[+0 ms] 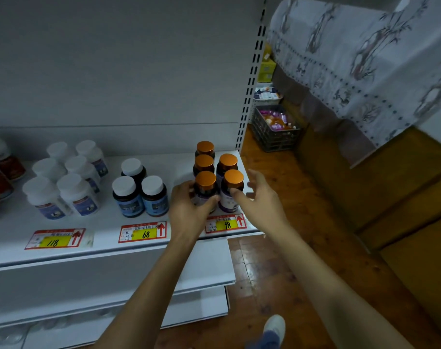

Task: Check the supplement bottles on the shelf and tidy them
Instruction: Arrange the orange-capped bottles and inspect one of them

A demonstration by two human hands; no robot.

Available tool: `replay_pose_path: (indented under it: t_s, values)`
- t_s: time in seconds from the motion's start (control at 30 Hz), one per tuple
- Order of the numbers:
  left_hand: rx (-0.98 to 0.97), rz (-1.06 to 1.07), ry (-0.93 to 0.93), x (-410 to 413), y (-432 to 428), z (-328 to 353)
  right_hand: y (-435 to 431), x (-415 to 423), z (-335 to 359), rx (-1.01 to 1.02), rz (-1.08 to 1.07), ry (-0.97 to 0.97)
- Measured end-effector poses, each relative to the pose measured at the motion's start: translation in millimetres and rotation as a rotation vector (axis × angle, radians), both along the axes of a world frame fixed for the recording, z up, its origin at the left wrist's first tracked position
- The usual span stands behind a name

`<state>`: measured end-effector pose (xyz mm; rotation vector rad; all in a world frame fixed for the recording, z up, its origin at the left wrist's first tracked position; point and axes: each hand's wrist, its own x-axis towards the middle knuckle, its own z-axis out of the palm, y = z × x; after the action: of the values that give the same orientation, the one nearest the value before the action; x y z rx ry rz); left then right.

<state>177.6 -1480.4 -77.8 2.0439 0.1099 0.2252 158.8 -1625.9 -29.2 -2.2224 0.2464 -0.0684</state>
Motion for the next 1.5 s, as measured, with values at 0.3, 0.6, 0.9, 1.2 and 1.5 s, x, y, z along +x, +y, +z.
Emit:
replay_pose_path:
  t_s: [0.3,0.6,0.9,1.2,1.5]
  values:
    - [-0.028,-0.04,0.005,6.2,3.4,7.3,6.4,52.2,19.6,-0.123,-0.008,-0.085]
    - [-0.019,-0.005,-0.213,-9.4,9.7,53.2,14.4,91.3,35.2,-0.38,0.167,0.142]
    - [-0.11,-0.052,-0.352,-30.0,6.6,98.8,-2.3,27.7,139.6,-0.245,0.13,-0.332]
    - [-0.538,-0.41,-0.162,-67.5,6.2,106.2,21.3,-17.1,138.0,0.128,0.26,-0.339]
    - [-1.231,-0.528,0.218,-76.8,13.7,120.2,36.0,-23.6,117.4,0.739,0.27,-0.091]
